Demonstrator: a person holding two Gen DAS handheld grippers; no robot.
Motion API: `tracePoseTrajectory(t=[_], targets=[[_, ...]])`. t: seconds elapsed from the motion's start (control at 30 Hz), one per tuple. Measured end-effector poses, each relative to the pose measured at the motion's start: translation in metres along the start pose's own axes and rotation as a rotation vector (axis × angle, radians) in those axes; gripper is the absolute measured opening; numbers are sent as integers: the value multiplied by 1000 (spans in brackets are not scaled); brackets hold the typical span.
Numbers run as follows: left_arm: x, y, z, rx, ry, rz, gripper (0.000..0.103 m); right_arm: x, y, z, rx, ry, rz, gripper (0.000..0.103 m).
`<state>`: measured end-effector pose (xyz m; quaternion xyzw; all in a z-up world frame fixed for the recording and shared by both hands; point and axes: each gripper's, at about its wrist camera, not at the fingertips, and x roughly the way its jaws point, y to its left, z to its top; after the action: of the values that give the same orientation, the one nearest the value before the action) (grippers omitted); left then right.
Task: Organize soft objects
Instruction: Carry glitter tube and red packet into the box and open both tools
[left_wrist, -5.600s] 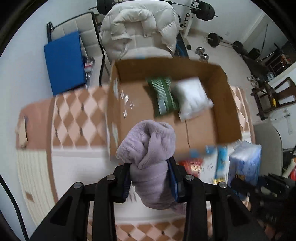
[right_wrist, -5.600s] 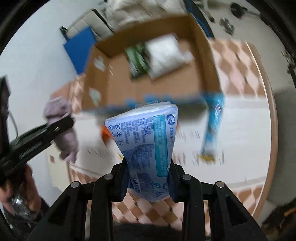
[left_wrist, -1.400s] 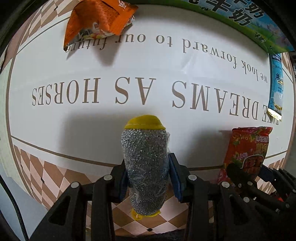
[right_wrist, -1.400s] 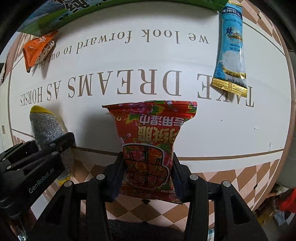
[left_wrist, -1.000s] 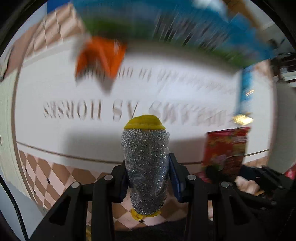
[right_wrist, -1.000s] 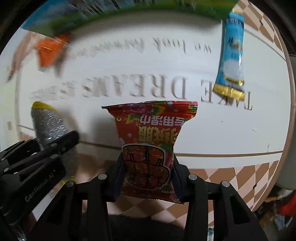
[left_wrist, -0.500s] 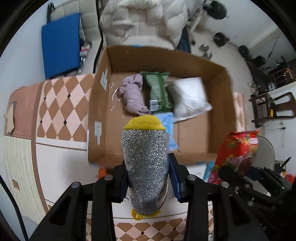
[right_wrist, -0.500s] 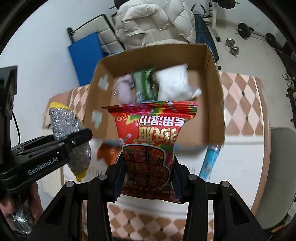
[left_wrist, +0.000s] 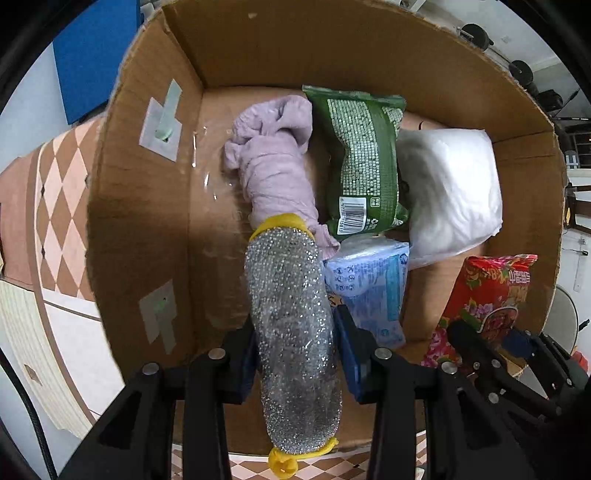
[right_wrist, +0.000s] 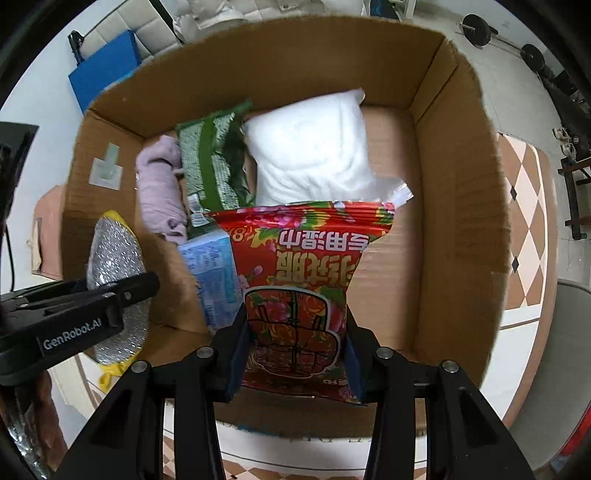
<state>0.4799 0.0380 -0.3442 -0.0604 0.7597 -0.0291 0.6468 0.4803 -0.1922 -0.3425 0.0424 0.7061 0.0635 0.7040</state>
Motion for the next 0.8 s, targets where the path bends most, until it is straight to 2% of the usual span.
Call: tracePoseTrajectory(t=[0.13, 0.2, 0.23, 0.27, 0.3, 0.33, 0.37, 0.5, 0.57, 0.6, 0.67, 0.8], targets=[[7, 2, 1, -7, 14, -24, 36, 7, 0, 3, -4, 17, -10, 47], [11, 9, 3, -28, 31, -49, 40, 13, 1, 6, -24, 36, -34, 47], [12, 9, 9, -35, 36, -58, 47, 15, 2, 8, -32, 53, -42, 49], [11, 11, 10, -37, 29, -59, 55, 13, 6, 6, -31, 57, -36, 55], [9, 11, 10, -35, 21, -53, 62, 13, 6, 6, -30, 55, -29, 76], [6, 13, 9, -36, 9, -49, 75, 12, 7, 8, -28, 51, -27, 88], [3, 15, 9, -38, -2, -50, 80, 10, 7, 8, -25, 42, -26, 88], [-8, 16, 2, -34, -33, -29, 81, 6, 4, 11, -23, 32, -39, 88], [-13, 16, -3, -24, -50, -8, 95, 4, 4, 11, -17, 26, -44, 89], [-15, 16, -6, -22, -59, 2, 96, 1, 3, 11, -14, 24, -44, 92], [-25, 10, -14, -17, -96, 24, 97, -3, 2, 10, -8, 15, -40, 102], [-40, 10, -26, -15, -165, 46, 97, -17, 8, 4, -19, -27, -70, 103]])
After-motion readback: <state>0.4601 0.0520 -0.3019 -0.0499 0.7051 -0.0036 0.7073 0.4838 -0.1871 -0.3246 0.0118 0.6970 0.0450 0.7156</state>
